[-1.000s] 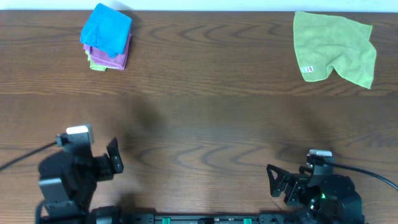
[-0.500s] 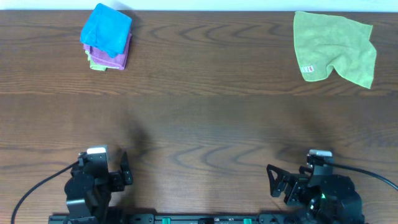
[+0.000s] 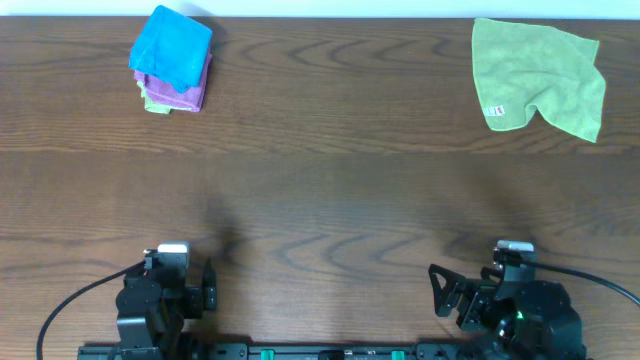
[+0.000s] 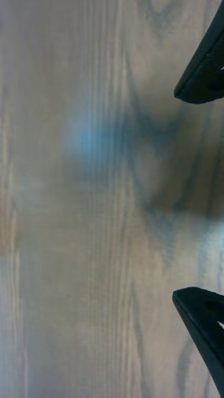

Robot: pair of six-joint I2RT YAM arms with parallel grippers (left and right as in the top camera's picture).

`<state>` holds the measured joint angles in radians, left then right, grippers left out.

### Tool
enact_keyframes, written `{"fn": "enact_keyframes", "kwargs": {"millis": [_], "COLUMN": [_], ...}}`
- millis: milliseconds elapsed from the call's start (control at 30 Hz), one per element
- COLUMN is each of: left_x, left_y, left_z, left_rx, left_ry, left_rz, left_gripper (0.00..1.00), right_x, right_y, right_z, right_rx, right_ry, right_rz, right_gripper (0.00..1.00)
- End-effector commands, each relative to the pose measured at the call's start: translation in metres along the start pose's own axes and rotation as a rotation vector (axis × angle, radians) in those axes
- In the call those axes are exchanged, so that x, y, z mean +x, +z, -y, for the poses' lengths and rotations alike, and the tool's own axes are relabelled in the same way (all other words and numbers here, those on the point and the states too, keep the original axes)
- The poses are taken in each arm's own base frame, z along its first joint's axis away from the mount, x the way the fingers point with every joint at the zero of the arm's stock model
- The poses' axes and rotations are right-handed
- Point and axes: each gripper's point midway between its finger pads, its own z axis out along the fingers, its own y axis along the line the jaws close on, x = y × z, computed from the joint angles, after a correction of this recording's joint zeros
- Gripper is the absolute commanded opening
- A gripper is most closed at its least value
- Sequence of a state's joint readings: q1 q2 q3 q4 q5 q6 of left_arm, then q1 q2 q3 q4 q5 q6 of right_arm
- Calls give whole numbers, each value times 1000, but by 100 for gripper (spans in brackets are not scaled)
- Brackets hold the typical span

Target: Fold the cloth

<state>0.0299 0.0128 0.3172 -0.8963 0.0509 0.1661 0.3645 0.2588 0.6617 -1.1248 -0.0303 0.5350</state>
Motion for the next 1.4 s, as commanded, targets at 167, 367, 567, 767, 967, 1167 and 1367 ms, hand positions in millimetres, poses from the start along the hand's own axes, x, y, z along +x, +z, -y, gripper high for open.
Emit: {"fn": "enact_keyframes", "kwargs": {"millis": [167,367,567,767,967,1167,1367], "left_x": [7,7,7,7,7,7,7], "left_y": [0,0,0,0,0,0,0], "left_z": [-2,-2,-2,-2,-2,-2,-2], "left_rx": [-11,-11,-11,-11,-11,-11,-11], "left_ry": [24,25,25,25,24,24,25], "left_rz": [-23,-23,-23,-23,-23,-23,-23], "left_gripper": [95,95,95,95,95,95,95], "right_x": [-1,-1,-1,-11,-33,-33,-8], "right_y": [0,0,0,-1,-2,18,42], "right_z": [0,0,0,17,44,58,85], "right_rx": [-3,-3,-3,92,246,293,348], "right_ry": [13,13,13,11,-33,-290,-264], "right_rz": [5,6,5,66,192,246,233], "right_gripper": [99,99,99,99,99,99,99]}}
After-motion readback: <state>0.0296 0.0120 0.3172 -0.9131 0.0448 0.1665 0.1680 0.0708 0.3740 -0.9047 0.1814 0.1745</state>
